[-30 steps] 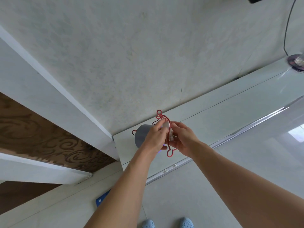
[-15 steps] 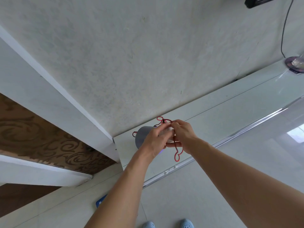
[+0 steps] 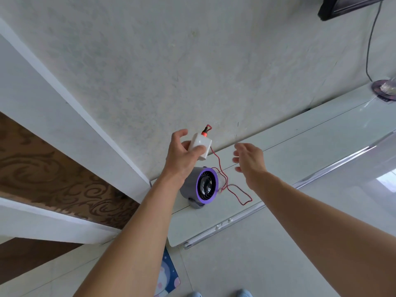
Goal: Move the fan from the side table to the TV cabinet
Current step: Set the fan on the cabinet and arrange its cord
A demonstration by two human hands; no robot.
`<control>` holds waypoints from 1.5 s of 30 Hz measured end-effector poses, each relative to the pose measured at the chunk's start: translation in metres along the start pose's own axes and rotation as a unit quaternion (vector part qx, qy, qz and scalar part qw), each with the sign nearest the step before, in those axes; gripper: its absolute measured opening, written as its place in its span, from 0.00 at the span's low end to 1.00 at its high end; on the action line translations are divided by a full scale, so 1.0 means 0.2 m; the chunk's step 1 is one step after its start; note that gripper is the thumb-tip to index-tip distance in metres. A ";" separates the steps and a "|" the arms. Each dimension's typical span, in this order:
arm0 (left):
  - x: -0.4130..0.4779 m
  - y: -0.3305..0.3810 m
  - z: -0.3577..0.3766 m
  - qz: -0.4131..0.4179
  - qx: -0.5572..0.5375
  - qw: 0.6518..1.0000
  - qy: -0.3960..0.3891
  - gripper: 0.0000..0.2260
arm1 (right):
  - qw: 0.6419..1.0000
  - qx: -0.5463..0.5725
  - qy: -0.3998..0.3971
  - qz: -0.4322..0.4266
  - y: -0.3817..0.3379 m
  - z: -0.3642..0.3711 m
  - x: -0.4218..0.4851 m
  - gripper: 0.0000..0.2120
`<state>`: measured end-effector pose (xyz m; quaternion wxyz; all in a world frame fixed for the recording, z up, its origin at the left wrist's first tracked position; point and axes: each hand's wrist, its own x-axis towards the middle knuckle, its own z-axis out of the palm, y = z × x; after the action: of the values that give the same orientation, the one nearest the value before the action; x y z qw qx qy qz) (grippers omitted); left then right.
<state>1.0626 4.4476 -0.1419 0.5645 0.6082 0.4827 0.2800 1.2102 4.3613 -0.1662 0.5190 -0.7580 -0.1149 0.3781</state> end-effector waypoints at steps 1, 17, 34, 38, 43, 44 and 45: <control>0.01 0.03 0.00 0.014 0.011 1.000 -0.006 0.26 | 0.999 0.030 -0.034 0.010 -0.06 0.01 -0.01 0.15; 0.08 0.15 0.12 -0.041 -0.024 0.992 -0.114 0.24 | 0.975 -0.061 -0.208 -0.041 -0.38 -0.09 -0.01 0.13; 0.23 0.22 0.11 0.042 0.216 0.972 -0.083 0.06 | 0.954 -0.211 -0.100 -0.186 -0.60 -0.51 0.17 0.12; 0.25 0.15 -0.03 0.021 0.233 0.970 -0.066 0.09 | 0.990 -0.068 -0.007 -0.122 -0.60 -0.60 0.21 0.11; 0.32 0.11 -0.16 0.019 0.271 0.962 -0.019 0.09 | 0.994 0.049 0.080 -0.054 -0.59 -0.61 0.22 0.11; 0.33 0.11 -0.17 0.011 0.265 0.964 -0.001 0.09 | 0.995 0.042 0.083 -0.045 -0.59 -0.60 0.22 0.11; 0.34 0.12 -0.19 0.001 0.250 0.968 0.013 0.09 | 0.995 0.035 0.081 -0.035 -0.58 -0.57 0.21 0.11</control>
<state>1.0612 4.5281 -0.1254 0.3874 0.7268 0.5444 0.1589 1.3442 4.3561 -0.0632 0.5659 -0.7629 -0.0849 0.3009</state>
